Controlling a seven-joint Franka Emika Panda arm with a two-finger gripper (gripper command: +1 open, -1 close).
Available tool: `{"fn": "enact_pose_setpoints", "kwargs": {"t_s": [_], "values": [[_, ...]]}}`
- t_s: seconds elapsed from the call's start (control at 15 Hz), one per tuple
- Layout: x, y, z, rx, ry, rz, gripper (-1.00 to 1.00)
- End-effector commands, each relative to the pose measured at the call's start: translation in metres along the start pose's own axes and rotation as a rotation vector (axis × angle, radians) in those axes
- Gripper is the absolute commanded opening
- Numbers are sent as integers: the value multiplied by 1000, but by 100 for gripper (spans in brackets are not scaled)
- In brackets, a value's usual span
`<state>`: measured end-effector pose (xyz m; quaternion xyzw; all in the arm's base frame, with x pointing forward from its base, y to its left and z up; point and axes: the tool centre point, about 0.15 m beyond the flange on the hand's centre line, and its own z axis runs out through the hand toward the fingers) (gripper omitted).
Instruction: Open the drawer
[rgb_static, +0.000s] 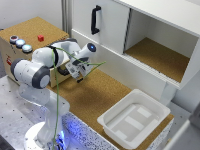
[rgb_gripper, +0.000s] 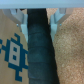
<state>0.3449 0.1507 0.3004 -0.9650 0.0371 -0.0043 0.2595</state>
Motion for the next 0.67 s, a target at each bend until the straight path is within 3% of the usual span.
{"fn": "enact_pose_setpoints", "kwargs": {"t_s": [0.0, 0.27, 0.4, 0.6], "values": [[-11, 15, -22, 20, 32, -27, 100], [-14, 12, -42, -40, 58, -44, 100], [-18, 5, -54, -98, 82, -46, 100], [-22, -7, -85, -95, 116, -66, 100]]}}
